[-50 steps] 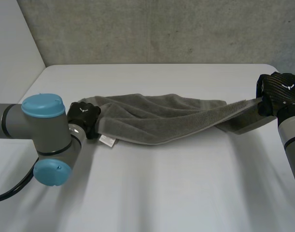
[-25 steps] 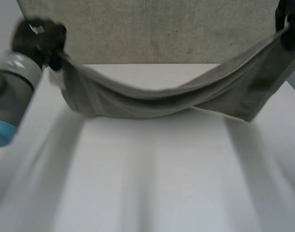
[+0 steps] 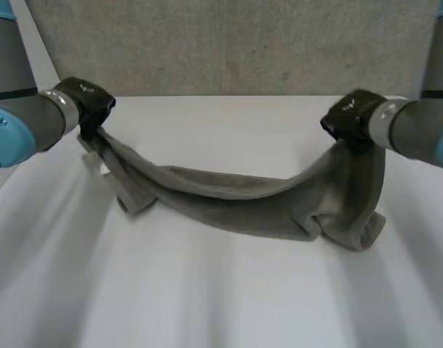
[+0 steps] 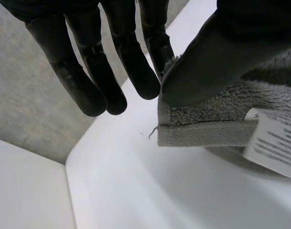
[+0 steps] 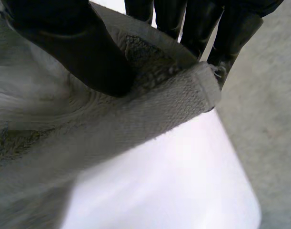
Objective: Fold the towel.
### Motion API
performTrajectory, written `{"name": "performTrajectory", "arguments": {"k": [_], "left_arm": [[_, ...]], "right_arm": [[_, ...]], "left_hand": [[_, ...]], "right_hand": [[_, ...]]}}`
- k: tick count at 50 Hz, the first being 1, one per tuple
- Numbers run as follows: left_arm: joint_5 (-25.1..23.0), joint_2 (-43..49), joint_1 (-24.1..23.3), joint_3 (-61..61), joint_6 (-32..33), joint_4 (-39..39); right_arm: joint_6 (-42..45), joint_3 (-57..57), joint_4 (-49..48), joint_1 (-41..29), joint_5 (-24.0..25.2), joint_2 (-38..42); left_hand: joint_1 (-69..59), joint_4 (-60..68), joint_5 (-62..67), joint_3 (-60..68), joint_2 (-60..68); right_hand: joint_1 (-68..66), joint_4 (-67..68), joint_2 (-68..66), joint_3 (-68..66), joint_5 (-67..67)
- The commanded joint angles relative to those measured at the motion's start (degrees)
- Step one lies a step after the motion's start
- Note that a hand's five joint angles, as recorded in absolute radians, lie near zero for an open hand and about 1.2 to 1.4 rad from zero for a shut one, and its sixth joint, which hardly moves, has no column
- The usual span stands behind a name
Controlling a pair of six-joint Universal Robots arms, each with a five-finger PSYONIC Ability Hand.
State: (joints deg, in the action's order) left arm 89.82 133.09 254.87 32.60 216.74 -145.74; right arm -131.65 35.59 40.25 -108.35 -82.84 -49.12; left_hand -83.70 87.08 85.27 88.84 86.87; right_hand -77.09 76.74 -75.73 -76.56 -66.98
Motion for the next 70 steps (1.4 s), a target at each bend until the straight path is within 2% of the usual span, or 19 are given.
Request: {"name": "performTrajectory", "arguments": {"k": [1, 2, 3, 5, 6, 8, 10, 14, 19, 25, 27, 30, 35, 41, 49, 54, 63, 68, 70], "left_arm": [[0.00, 4.11, -0.86, -21.53, -8.53, -10.88], [0.18, 3.67, -0.69, -24.83, -14.88, -14.79], [0.18, 3.67, -0.69, -24.87, -14.95, -14.83], [0.18, 1.66, 0.80, -28.46, -28.50, -20.78], [0.18, 1.65, 0.81, -28.47, -28.57, -20.81], [-0.26, -0.89, 3.52, -29.44, -37.41, -24.48], [-0.61, -1.43, 4.05, -28.74, -38.23, -25.28], [-2.90, -1.43, 4.15, -27.42, -36.39, -24.24], [-9.22, 0.15, 3.88, -18.22, -26.57, -18.01], [-10.28, -0.02, 4.06, -6.24, -22.94, -16.94], [-10.45, -1.07, 4.32, 3.39, -22.33, -18.60], [-10.63, -1.87, 4.32, 8.00, -21.80, -20.46], [-10.72, -5.99, 4.50, 25.89, -14.18, -29.40], [-11.16, -10.48, 4.94, 35.34, -8.97, -33.20], [-13.88, -19.62, 5.38, 46.41, -8.35, -34.34], [-17.39, -30.49, 7.66, 55.97, -8.35, -38.55], [-18.19, -44.85, 11.09, 63.73, -8.27, -39.97], [-19.95, -48.80, 13.11, 66.54, -8.09, -40.06], [-21.52, -49.07, 13.37, 68.20, -8.00, -40.06]], "right_arm": [[-3.00, -17.75, -23.37, -2.48, -9.01, 4.92], [-5.17, -17.58, -32.33, -2.57, -11.79, 3.87], [-5.20, -17.57, -32.42, -2.57, -11.82, 3.86], [-8.35, -11.63, -47.91, -2.39, -14.97, -1.81], [-8.36, -11.60, -47.98, -2.39, -14.98, -1.85], [-8.62, -3.64, -54.55, -2.40, -13.50, -10.42], [-8.62, -1.08, -54.66, -2.30, -11.58, -12.73], [-8.62, 1.24, -52.55, -2.57, -9.62, -13.01], [-8.89, 6.40, -41.24, -2.65, -6.47, -12.75], [-7.83, 12.92, -34.80, -2.04, -1.19, -11.96], [-6.17, 17.91, -30.86, -2.22, 0.22, -10.56], [-5.28, 20.31, -29.44, -2.48, 0.13, -9.85], [-4.05, 28.81, -28.55, -1.69, 0.22, -8.80], [-4.76, 32.61, -29.00, -1.51, 0.22, -10.20], [-5.90, 40.52, -29.88, 0.86, 0.66, -20.04], [-8.27, 46.31, -30.49, 2.35, 0.92, -29.16], [-9.15, 49.84, -25.48, 6.57, 1.19, -42.72], [-8.89, 50.28, -19.86, 10.44, 4.79, -46.59], [-8.89, 50.71, -18.63, 12.10, 8.38, -46.59]], "left_hand": [[3.70, -7.08, -15.27, -8.84, -6.87], [3.70, -7.08, -15.27, -8.84, -6.87], [3.70, -7.08, -15.27, -8.84, -6.87], [3.70, -7.08, -15.27, -8.84, -6.87], [3.70, -7.08, -15.27, -8.84, -6.87], [3.70, -7.08, -15.27, -8.84, -6.87], [3.70, -7.08, -15.27, -8.84, -6.87], [3.70, -7.08, -15.27, -8.84, -6.87], [3.70, -7.08, -15.27, -8.84, -6.87], [3.70, -7.08, -15.27, -8.84, -6.87], [3.70, -7.08, -15.27, -8.84, -6.87], [3.70, -7.08, -15.27, -8.84, -6.87], [3.70, -7.08, -15.27, -8.84, -6.87], [3.70, -7.08, -15.27, -8.84, -6.87], [3.70, -7.08, -15.27, -8.84, -6.87], [3.70, -7.08, -15.27, -8.84, -6.87], [3.70, -7.08, -15.27, -8.84, -6.87], [3.70, -7.08, -15.27, -8.84, -6.87], [3.70, -7.08, -15.27, -8.84, -6.87]], "right_hand": [[-2.91, 3.26, -4.27, -3.44, -3.02], [-2.91, 3.26, -4.27, -3.44, -3.02], [-2.91, 3.26, -4.27, -3.44, -3.02], [-2.91, 3.26, -4.27, -3.44, -3.02], [-2.91, 3.26, -4.27, -3.44, -3.02], [-2.91, 3.26, -4.27, -3.44, -3.02], [-2.91, 3.26, -4.27, -3.44, -3.02], [-2.91, 3.26, -4.27, -3.44, -3.02], [-2.91, 3.26, -4.27, -3.44, -3.02], [-2.91, 3.26, -4.27, -3.44, -3.02], [-2.91, 3.26, -4.27, -3.44, -3.02], [-2.91, 3.26, -4.27, -3.44, -3.02], [-2.91, 3.26, -4.27, -3.44, -3.02], [-2.91, 3.26, -4.27, -3.44, -3.02], [-2.91, 3.26, -4.27, -3.44, -3.02], [-2.91, 3.26, -4.27, -3.44, -3.02], [-2.91, 3.26, -4.27, -3.44, -3.02], [-2.91, 3.26, -4.27, -3.44, -3.02], [-2.91, 3.26, -4.27, -3.44, -3.02]]}}
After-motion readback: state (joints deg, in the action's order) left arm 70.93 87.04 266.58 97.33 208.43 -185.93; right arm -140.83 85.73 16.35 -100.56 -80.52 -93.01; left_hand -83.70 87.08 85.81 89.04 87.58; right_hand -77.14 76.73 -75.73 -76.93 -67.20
